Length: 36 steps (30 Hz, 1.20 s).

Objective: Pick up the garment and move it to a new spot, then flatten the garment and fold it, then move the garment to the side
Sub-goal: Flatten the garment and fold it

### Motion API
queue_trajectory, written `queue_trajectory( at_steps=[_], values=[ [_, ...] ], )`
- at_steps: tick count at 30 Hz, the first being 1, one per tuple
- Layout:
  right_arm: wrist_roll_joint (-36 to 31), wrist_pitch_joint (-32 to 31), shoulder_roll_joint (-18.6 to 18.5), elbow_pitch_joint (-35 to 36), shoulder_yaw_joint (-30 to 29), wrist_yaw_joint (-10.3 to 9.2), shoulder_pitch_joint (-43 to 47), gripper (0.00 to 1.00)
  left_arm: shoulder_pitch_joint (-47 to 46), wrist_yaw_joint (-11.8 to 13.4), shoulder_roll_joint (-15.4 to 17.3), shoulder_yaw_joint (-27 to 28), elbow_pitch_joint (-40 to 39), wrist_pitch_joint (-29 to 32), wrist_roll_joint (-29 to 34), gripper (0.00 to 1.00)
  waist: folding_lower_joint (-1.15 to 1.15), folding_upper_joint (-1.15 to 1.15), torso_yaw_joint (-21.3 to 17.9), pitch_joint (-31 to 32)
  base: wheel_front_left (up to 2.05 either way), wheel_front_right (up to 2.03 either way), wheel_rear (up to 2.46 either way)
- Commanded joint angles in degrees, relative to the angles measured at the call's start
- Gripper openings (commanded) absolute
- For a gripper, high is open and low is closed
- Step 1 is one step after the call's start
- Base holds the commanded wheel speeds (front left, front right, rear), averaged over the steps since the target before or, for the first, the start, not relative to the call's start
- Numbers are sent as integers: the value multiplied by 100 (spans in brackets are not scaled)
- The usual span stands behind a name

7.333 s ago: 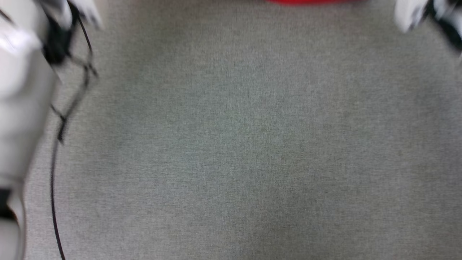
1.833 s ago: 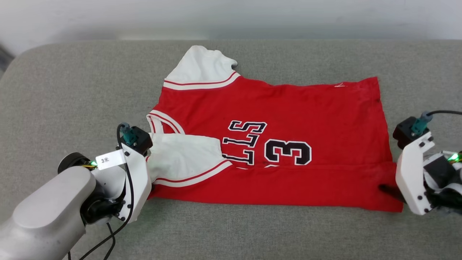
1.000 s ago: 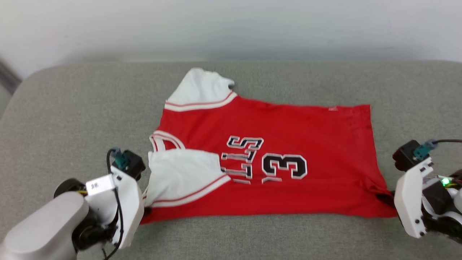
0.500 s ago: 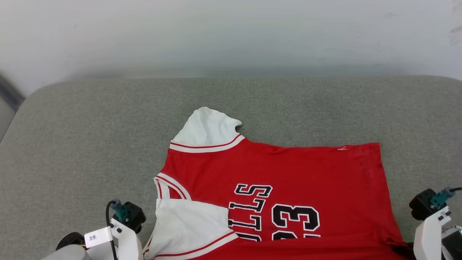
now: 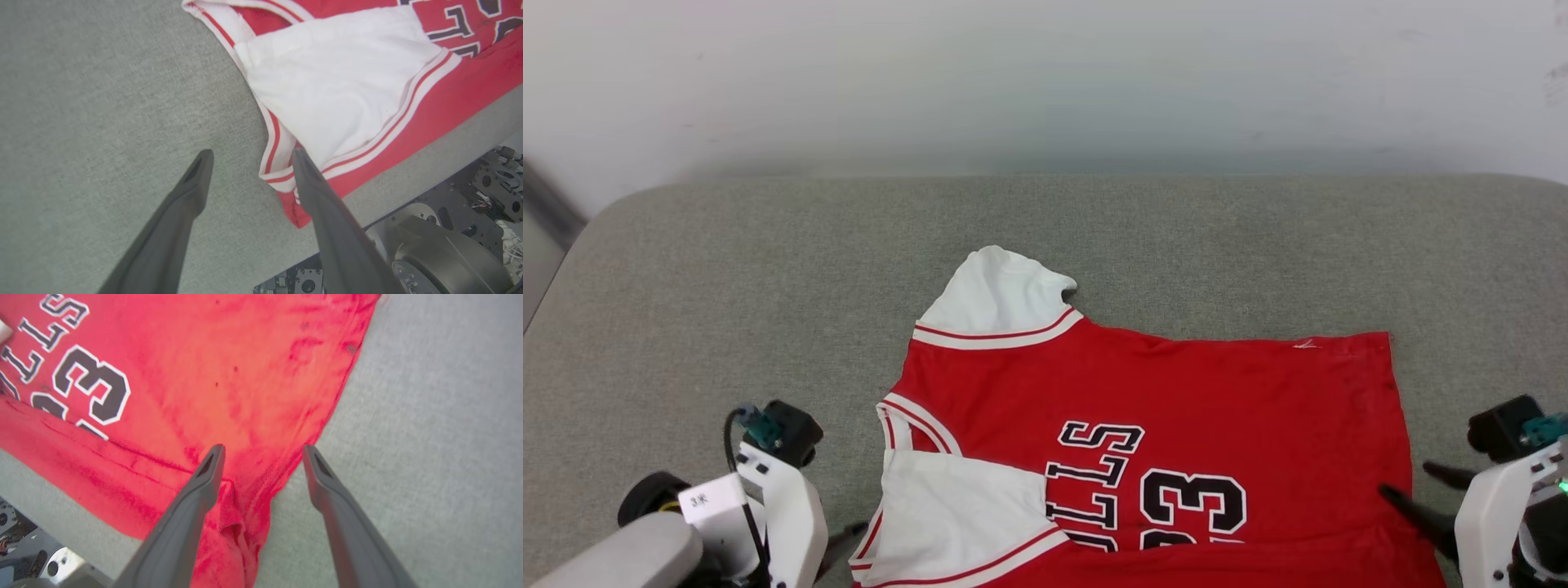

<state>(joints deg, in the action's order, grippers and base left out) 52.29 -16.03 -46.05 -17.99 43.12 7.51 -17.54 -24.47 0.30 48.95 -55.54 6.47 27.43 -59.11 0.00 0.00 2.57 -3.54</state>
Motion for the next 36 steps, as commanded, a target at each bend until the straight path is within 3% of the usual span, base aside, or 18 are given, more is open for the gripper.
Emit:
queue_trajectory(
  at_steps=[1, 4, 9, 10, 12, 17, 18, 26, 31, 36],
  values=[
    [-235, 450, 116, 0, -317, -4, 51, 100, -164, 87, 105, 127, -141, -143, 104, 100, 0, 0, -2, 61, 0, 0, 0],
    [-535, 919, 264, -21, -692, -4, 29, 100, -324, 182, 187, 290, -219, -347, 219, 100, 0, 0, -25, 71, 0, 0, 0],
    [-1377, 1918, 827, 76, -1771, -4, 111, 100, -814, 338, 225, 573, -263, -727, 610, 100, 0, 0, -142, -46, 0, 0, 0],
    [-1959, 2317, 1200, 269, -2415, -4, 239, 100, -1184, 347, 141, 701, -236, -727, 703, 100, 0, 0, -220, -188, 0, 0, 0],
    [-2505, 2526, 1599, 645, -2968, -4, 430, 100, -1660, 280, 93, 806, -125, -632, 808, 100, 0, 0, -330, -399, 0, 0, 0],
    [-3263, 2632, 2230, 1491, -3640, -4, 801, 100, -2536, 119, -110, 948, 181, -259, 825, 100, 0, 0, -539, -842, 0, 0, 0],
    [-3542, 2527, 2530, 1941, -3831, -4, 956, 100, -3046, 24, -243, 984, 452, 151, 752, 100, 0, 0, -683, -1153, 0, 0, 0],
    [-3850, 2294, 2933, 2571, -3884, -4, 912, 100, -4217, -182, -618, 871, 1322, 1529, 499, 100, 0, 0, -1059, -1957, 0, 0, 0],
    [-3926, 2248, 2961, 2602, -3808, -4, 722, 100, -4625, -188, -793, 707, 1793, 2338, 389, 100, 0, 0, -1258, -2349, 0, 0, 0],
    [-3891, 2311, 2892, 2463, -3720, -4, 519, 100, -4806, -171, -933, 619, 2199, 2655, 387, 100, 0, 0, -1395, -2639, 0, 0, 0]
  ],
)
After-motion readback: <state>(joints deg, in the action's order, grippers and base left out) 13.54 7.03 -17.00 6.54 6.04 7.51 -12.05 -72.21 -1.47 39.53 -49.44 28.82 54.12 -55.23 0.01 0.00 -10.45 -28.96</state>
